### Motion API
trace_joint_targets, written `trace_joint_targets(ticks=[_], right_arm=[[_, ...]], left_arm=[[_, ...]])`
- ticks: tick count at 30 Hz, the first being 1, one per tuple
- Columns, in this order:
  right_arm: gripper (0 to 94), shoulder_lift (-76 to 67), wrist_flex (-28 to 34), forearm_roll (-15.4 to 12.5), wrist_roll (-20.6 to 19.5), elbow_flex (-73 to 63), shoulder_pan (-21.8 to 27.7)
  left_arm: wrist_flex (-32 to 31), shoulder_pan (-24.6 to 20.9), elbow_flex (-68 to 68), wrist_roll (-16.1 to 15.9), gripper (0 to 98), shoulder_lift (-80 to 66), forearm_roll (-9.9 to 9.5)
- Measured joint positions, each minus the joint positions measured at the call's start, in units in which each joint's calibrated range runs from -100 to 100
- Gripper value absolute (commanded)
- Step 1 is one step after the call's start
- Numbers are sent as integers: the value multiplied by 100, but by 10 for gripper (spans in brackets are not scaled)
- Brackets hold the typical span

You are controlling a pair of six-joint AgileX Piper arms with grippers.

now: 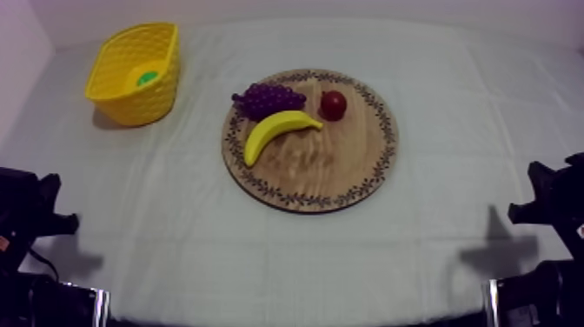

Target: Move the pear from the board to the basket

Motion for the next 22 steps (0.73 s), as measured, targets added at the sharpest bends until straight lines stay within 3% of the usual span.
trace_joint_targets(ticks=[3,7,14,22], right_arm=[[3,0,0,0,0,0,0],[3,0,0,0,0,0,0],[3,0,0,0,0,0,0],[3,0,0,0,0,0,0]], left_arm=[[-243,-3,126,211,1,-219,-178],[-776,-21,286,725,1,-225,-481],[-967,-29,316,1651,1,-225,-572],[-984,-30,322,1786,1,-225,-579]])
